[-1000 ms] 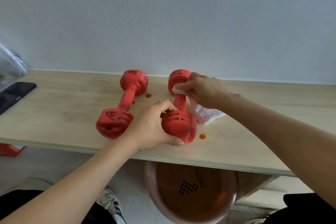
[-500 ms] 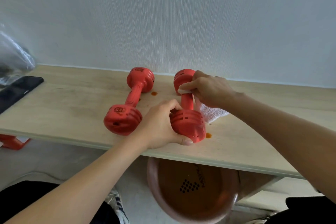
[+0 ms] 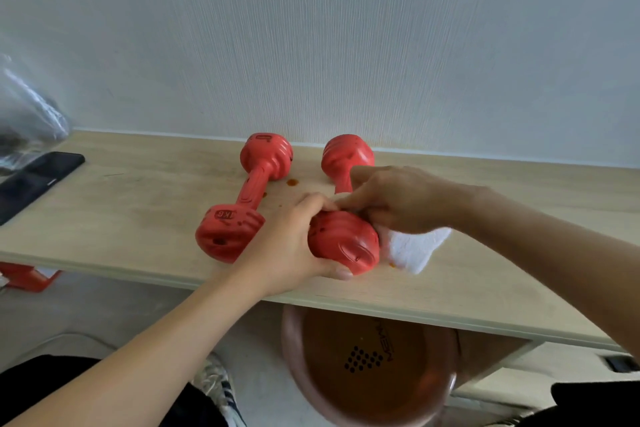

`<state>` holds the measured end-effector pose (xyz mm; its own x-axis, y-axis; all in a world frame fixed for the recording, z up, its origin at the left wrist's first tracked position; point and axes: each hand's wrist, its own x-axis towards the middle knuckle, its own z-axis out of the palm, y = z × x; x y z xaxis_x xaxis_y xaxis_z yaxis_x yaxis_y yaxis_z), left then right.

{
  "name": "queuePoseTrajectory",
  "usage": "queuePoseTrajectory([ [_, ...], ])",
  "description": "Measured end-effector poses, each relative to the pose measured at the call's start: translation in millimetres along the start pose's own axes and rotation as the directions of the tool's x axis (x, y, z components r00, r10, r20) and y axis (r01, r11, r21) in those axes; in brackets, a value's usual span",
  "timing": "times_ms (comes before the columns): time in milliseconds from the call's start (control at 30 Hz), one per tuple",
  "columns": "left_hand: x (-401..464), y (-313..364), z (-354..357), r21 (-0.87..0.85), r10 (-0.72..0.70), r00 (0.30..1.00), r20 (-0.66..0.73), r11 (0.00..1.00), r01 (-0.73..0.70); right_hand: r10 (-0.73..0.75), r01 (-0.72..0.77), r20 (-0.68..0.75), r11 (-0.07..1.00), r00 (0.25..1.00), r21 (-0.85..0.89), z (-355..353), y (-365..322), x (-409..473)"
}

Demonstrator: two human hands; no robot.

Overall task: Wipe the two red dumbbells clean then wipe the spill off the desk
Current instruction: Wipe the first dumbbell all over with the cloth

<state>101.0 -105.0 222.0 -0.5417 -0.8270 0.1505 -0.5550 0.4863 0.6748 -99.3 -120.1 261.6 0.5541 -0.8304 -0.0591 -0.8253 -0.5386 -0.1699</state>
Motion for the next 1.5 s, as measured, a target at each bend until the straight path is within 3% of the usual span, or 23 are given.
queuePoseTrajectory([
  [100, 1, -2, 2, -0.048, -0.006, 1.000, -0.019, 0.999, 0.005, 0.038, -0.037, -0.072, 0.999, 0.997, 0.019, 4, 1, 0],
  [267, 3, 0, 0, -0.091, -0.016, 1.000, 0.014, 0.996, 0.017, 0.274, -0.282, -0.226, 0.959, 0.935, -0.004, 10, 26, 26],
  [400, 2, -5, 1, -0.109, -0.038, 0.999, 0.001, 0.993, 0.038, 0.189, -0.188, -0.191, 0.982, 0.963, 0.022, 11, 18, 19],
  [533, 3, -6, 5, -0.123, -0.044, 0.999, -0.010, 0.991, 0.043, 0.006, -0.006, -0.005, 1.000, 1.000, -0.003, 3, 5, -10],
  [633, 4, -6, 12, -0.163, -0.050, 0.999, -0.006, 0.985, 0.048, 0.066, -0.073, -0.071, 0.992, 0.995, -0.101, 0, 9, -5],
  [767, 3, -6, 14, -0.198, -0.068, 0.998, 0.001, 0.978, 0.067, 0.242, -0.263, -0.208, 0.961, 0.948, -0.081, 4, 24, 22],
  [833, 2, -6, 12, -0.185, -0.090, 0.996, 0.004, 0.979, 0.089, 0.258, -0.282, -0.212, 0.955, 0.943, -0.091, 5, 27, 28],
  [900, 3, 0, 9, -0.139, -0.109, 0.994, 0.031, 0.984, 0.112, 0.257, -0.281, -0.213, 0.956, 0.943, -0.088, 6, 25, 28],
  [967, 4, 12, 6, 0.019, -0.108, 0.991, 0.078, 0.994, 0.107, 0.267, -0.289, -0.212, 0.954, 0.940, -0.076, 6, 25, 27],
  [1033, 6, 26, 5, 0.260, -0.035, 0.995, 0.092, 0.965, 0.010, 0.287, -0.304, -0.207, 0.951, 0.935, -0.057, 5, 28, 26],
  [1100, 10, 35, 6, 0.362, 0.057, 0.992, 0.114, 0.927, -0.095, 0.306, -0.322, -0.205, 0.946, 0.930, -0.048, 6, 28, 25],
  [1267, 11, 19, 7, 0.093, 0.057, 0.994, 0.092, 0.993, -0.066, 0.226, -0.225, -0.180, 0.974, 0.957, 0.022, 4, 28, 13],
  [1400, 2, -4, 14, -0.189, -0.003, 1.000, 0.003, 0.982, 0.004, 0.043, -0.043, -0.005, 0.997, 0.999, -0.070, 1, 6, -9],
  [1500, 3, -6, 21, -0.218, -0.027, 0.999, -0.025, 0.976, 0.021, 0.086, -0.089, -0.048, 0.995, 0.995, -0.052, 3, 5, -12],
])
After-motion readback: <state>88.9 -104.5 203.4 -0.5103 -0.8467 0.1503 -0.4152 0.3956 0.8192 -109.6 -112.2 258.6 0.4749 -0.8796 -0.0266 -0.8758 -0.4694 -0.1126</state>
